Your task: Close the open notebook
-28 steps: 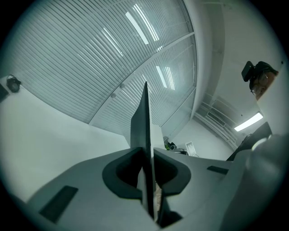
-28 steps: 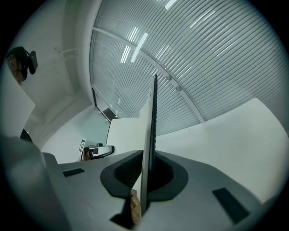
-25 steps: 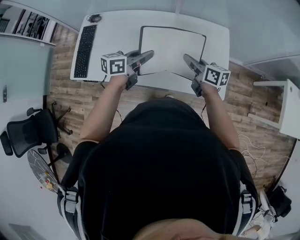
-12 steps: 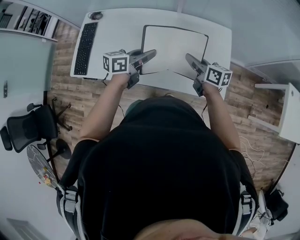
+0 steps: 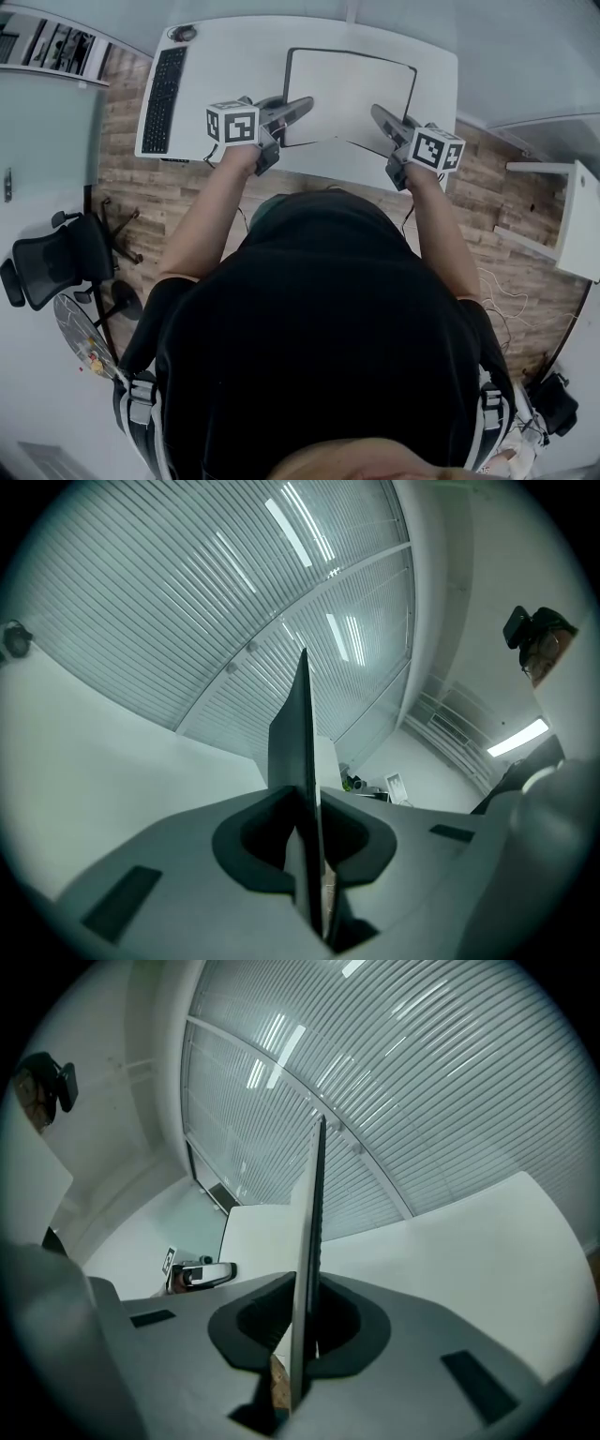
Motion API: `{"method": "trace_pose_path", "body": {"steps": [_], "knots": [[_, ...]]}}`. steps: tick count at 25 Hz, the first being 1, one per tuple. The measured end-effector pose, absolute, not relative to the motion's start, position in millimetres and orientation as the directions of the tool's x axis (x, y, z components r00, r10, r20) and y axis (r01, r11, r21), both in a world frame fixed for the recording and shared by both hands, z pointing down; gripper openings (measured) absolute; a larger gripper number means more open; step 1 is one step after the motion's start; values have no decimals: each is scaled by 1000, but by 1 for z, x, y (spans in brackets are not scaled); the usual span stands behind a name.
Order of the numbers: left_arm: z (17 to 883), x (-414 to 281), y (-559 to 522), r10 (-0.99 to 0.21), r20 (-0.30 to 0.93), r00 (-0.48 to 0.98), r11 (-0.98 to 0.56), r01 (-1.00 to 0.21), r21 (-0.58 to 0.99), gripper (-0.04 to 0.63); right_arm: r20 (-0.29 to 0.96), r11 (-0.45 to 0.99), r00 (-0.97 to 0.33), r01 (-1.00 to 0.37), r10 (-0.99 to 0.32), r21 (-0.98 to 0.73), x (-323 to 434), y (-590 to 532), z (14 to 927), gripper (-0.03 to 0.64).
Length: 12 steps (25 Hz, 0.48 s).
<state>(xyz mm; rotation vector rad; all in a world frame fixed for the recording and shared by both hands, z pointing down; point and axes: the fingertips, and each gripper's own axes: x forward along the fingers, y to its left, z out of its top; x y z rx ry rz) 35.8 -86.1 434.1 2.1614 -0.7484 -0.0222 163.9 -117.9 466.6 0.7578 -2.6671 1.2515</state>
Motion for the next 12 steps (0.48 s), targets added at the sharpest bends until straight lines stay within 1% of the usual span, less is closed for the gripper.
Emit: {"method": "trace_pose_path", "body": {"steps": [12], "knots": [[435, 36, -88, -524, 228, 820, -483, -507, 714, 52, 296, 543, -870, -481, -395, -688, 166, -120, 469, 61]]}}
